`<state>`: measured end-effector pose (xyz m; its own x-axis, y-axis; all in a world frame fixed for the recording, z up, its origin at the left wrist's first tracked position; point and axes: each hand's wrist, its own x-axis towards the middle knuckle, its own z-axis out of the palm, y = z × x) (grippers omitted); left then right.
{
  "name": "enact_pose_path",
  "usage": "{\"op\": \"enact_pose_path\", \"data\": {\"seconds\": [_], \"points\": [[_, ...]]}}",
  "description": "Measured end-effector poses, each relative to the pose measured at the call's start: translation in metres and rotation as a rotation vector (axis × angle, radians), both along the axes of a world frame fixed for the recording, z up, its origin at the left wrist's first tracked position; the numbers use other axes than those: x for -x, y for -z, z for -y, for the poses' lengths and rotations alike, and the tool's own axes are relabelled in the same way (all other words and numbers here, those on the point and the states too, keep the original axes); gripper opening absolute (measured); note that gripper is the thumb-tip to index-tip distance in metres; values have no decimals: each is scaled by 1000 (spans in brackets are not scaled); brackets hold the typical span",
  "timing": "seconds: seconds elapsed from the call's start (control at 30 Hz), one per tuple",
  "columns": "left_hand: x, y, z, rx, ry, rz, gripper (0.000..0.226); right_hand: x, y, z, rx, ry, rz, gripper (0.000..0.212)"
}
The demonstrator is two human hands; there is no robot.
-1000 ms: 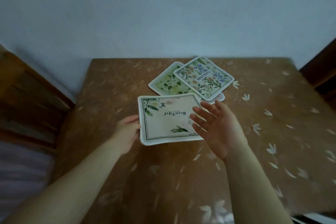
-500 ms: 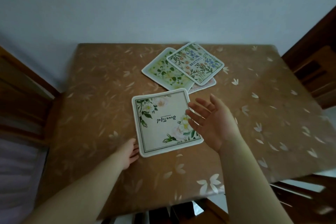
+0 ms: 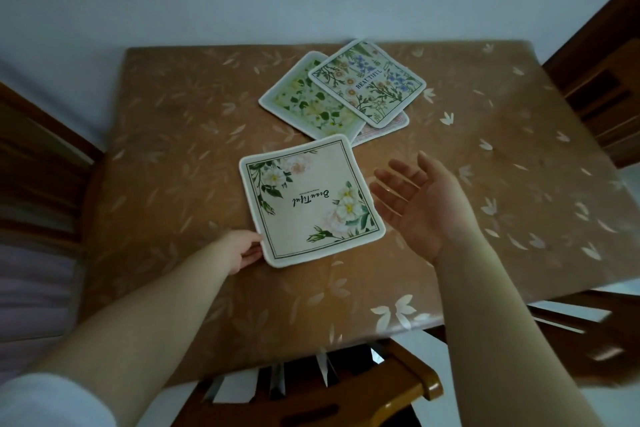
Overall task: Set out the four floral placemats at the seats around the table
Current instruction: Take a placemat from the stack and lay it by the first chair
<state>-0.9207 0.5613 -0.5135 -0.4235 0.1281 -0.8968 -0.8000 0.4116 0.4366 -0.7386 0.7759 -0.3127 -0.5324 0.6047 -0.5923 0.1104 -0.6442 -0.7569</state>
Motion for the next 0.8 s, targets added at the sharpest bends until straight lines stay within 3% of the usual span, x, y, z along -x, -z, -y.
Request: {"op": "enact_pose_path", "data": {"seconds": [0.27,0.43,0.57,0.63,0.7,0.8], "points": [[-16,8,70,39,45,22,12,10,3,35,33,-45,-9,38],[3,-3,95,-4,-173,-127,11,12,11,58,58,-86,-4,37],[-33,-12,100,-17,-364,-78,14,8,15,70,54,-93,0,38],[-83,-8,91,-70,-272,73,15,7,15,76,59,-96,6,37],[-123,-10,78,-162,-47,253,21,7,13,79,55,-113,15,37],[-119,-11,67,-176,78,190,18,4,9,77,37,-109,16,38]]}}
